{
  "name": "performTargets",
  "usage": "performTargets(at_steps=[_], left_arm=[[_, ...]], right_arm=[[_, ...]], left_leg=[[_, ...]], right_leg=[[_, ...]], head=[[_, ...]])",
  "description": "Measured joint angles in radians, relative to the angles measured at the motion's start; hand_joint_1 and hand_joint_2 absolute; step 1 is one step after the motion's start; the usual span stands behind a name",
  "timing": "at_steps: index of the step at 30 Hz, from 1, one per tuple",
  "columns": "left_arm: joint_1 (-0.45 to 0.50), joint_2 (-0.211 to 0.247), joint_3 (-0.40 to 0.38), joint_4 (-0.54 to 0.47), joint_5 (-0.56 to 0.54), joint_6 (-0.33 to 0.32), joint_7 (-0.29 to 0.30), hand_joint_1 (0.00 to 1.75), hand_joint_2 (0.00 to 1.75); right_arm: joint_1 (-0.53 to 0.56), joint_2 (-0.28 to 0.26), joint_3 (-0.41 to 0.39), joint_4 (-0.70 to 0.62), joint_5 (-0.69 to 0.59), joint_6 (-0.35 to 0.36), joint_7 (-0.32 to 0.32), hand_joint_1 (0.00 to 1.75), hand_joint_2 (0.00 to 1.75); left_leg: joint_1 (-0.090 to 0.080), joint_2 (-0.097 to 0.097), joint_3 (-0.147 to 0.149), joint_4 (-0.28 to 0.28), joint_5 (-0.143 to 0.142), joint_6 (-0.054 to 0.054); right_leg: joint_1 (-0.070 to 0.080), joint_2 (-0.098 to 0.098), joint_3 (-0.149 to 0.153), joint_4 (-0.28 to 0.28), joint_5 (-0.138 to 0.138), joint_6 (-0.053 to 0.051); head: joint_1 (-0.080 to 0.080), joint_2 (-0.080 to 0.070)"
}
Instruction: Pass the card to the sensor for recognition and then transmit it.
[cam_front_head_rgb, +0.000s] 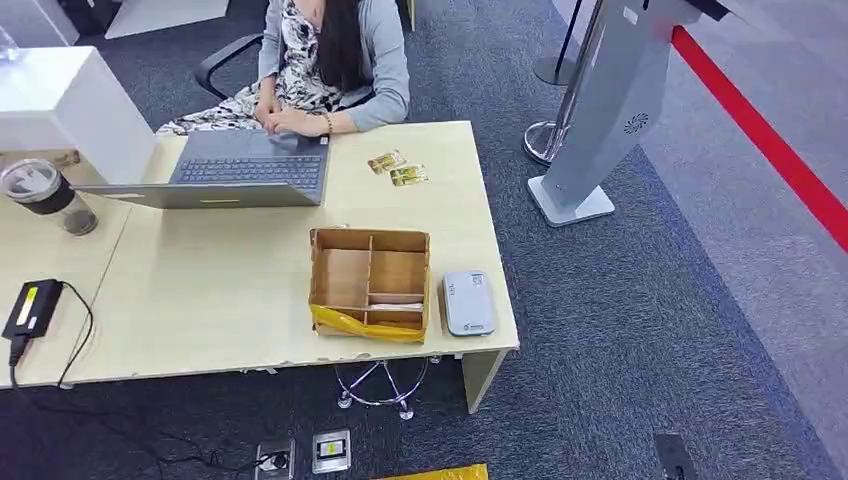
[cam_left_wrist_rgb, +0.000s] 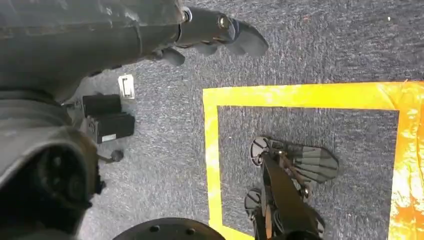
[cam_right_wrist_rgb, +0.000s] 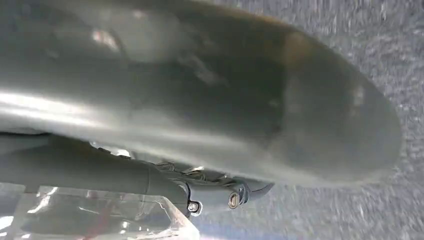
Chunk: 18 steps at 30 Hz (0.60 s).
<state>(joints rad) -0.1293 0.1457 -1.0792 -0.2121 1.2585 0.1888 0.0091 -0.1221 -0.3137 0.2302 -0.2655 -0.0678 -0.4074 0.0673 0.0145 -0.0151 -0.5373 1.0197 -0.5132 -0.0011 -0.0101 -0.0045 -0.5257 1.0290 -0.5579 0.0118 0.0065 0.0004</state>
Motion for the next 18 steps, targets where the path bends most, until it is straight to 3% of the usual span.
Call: performTargets(at_steps=[9,12,18], left_arm=[[0.0,0.003,0.0,0.0,-0.041,-0.037,-0.004,0.0,0.0],[0.0,0.002,0.0,0.0,-0.044,-0.031,-0.048,0.0,0.0],[-0.002,0.007,0.0,0.0,-0.052,-0.001,-0.04,0.0,0.0]], right_arm=[[0.013,0.029,-0.096,0.029,-0.064,-0.039,-0.053,0.0,0.0],[0.014,0.034,-0.112,0.034,-0.058,-0.051,-0.032,0.0,0.0],[0.017,0.041,-0.127,0.041,0.026,-0.048,0.016,0.0,0.0]], left_leg=[[0.0,0.001,0.0,0.0,0.0,0.0],[0.0,0.001,0.0,0.0,0.0,0.0],[0.0,0.002,0.0,0.0,0.0,0.0]], right_leg=[[0.0,0.001,0.0,0.0,0.0,0.0],[0.0,0.001,0.0,0.0,0.0,0.0],[0.0,0.002,0.0,0.0,0.0,0.0]], head=[[0.0,0.0],[0.0,0.0],[0.0,0.0]])
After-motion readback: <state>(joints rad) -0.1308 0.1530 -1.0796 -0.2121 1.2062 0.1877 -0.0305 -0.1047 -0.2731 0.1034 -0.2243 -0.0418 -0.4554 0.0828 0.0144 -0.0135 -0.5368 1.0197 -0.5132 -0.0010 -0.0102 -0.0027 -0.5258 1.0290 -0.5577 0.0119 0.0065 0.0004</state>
